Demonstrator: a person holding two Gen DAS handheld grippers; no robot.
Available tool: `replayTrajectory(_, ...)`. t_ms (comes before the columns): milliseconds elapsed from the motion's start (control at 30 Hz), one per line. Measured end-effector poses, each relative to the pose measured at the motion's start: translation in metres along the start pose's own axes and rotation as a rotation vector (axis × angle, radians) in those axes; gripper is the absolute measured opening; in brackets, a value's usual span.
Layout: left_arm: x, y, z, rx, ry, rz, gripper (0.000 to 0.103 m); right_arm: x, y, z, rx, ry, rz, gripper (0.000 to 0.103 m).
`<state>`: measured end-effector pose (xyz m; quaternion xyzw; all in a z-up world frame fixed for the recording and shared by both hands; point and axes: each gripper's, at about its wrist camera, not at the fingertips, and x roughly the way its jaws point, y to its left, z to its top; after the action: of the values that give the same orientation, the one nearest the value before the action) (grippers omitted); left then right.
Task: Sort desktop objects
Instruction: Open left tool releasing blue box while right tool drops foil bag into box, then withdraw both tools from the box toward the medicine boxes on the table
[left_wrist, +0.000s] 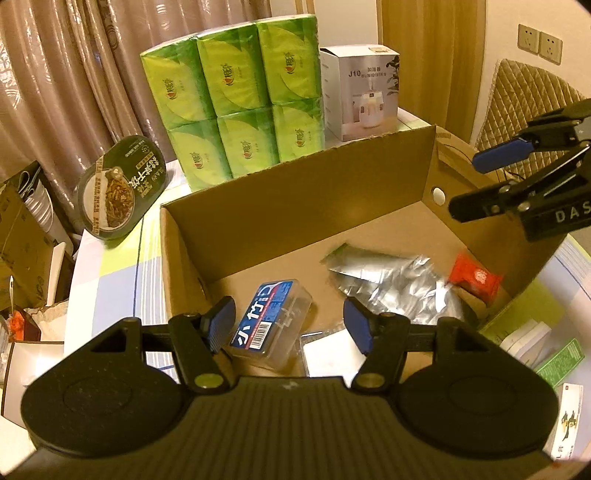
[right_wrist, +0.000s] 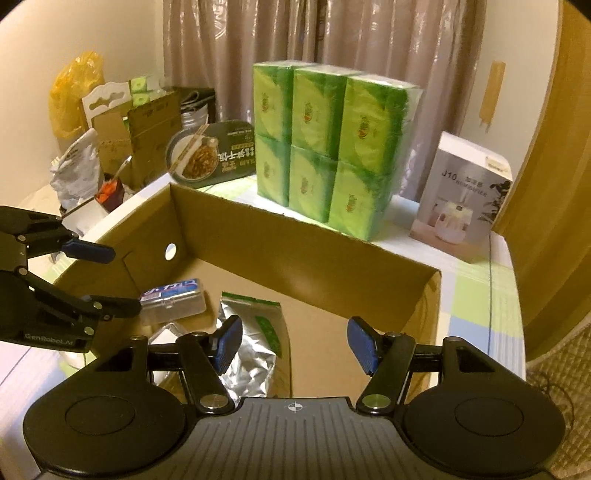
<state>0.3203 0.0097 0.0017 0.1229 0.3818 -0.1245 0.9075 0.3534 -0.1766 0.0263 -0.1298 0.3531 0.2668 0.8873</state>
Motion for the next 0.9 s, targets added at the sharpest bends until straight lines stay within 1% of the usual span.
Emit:
replayTrajectory(300, -0.022, -0.001, -0.004, -0.008, -0.016, 0.005, 0.06, -0.034, 0.008, -0.009, -0.004, -0.031, 0.0, 0.064)
replayTrajectory(500, -0.051, -0.006, -0.007, -0.015, -0.053, 0.009, 0.061, -0.066, 0.023, -0.022, -0.031, -0.051, 0.01, 0.067)
replayTrajectory(700, -0.084, -0.016, -0.018, -0.007, -0.081, 0.001, 0.064, -0.089, 0.035, -0.047, -0.046, -0.049, 0.033, 0.073)
replayTrajectory(800, -0.096, -0.019, -0.029, 0.0, -0.078, -0.005, 0.067, -0.097, 0.039, -0.063, -0.028, -0.042, 0.052, 0.075)
replayTrajectory(900, -0.105, -0.022, -0.046, 0.001, -0.062, -0.015, 0.068, -0.103, 0.042, -0.085, 0.004, -0.026, 0.073, 0.077)
